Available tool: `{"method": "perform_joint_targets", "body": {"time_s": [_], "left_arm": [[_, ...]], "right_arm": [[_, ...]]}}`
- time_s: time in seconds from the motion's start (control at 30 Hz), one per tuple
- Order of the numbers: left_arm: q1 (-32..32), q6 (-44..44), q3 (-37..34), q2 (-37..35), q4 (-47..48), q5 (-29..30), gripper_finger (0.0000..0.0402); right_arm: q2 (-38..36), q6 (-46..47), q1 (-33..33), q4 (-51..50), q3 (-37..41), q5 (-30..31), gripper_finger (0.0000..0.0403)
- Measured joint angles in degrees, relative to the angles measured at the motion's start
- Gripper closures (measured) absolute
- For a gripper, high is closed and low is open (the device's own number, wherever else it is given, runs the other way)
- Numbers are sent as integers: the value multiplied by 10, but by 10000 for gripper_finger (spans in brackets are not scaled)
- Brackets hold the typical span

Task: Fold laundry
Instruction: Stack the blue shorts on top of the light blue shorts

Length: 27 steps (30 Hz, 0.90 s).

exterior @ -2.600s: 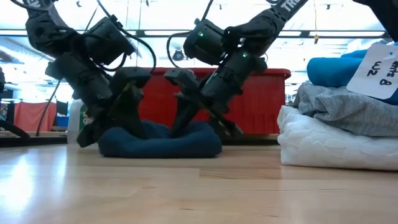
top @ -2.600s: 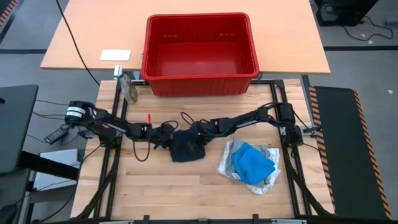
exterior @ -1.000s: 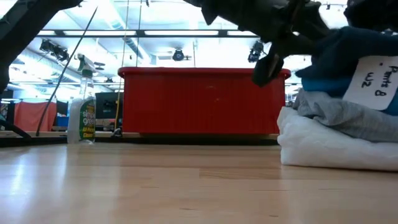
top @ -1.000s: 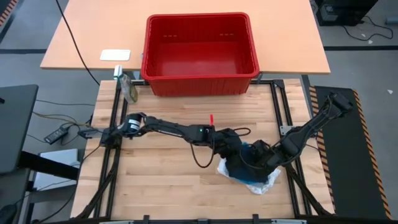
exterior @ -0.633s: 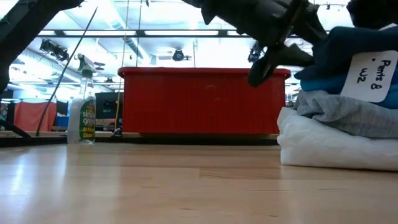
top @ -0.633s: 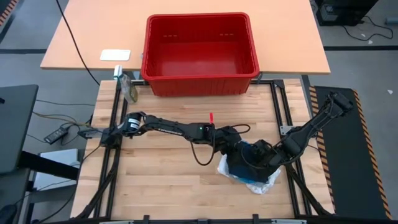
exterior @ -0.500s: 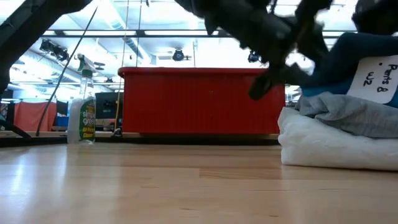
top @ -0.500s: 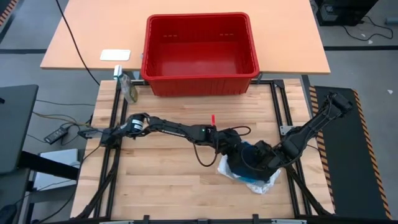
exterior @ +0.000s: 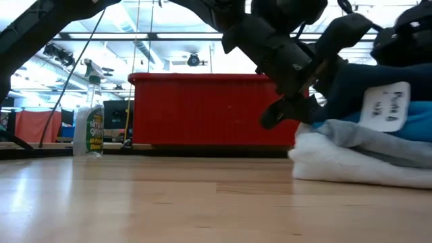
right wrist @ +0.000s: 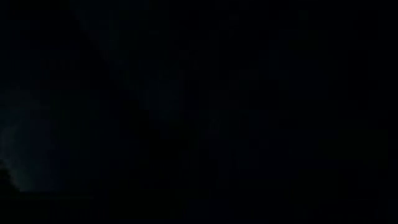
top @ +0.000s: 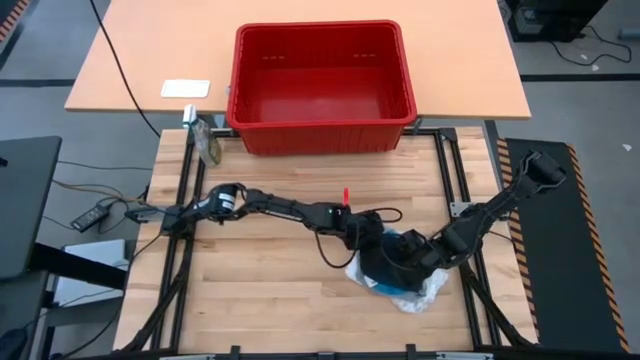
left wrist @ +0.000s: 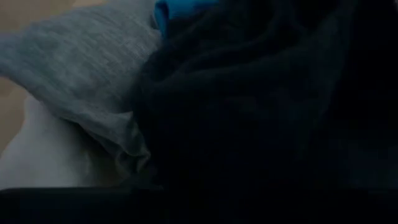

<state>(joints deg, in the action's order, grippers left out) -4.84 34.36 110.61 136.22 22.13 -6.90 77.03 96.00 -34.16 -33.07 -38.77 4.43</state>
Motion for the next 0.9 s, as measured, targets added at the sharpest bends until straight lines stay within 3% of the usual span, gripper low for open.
{"method": "perform_joint_targets", "body": {"time_s": [0.33, 0.47, 0.57, 0.9], "left_arm": [[29, -29, -2, -28, 127, 0, 253], [40, -40, -3, -52, 212, 44, 253], [49, -53, -5, -72, 279, 78, 253], [59, -80, -5, -88, 427, 96, 259]], "right_arm": [[6, -102, 87, 53, 4, 14, 212], [10, -174, 151, 87, 6, 25, 212], [24, -223, 191, 136, 6, 28, 212], [102, -327, 264, 331, 6, -9, 212]]}}
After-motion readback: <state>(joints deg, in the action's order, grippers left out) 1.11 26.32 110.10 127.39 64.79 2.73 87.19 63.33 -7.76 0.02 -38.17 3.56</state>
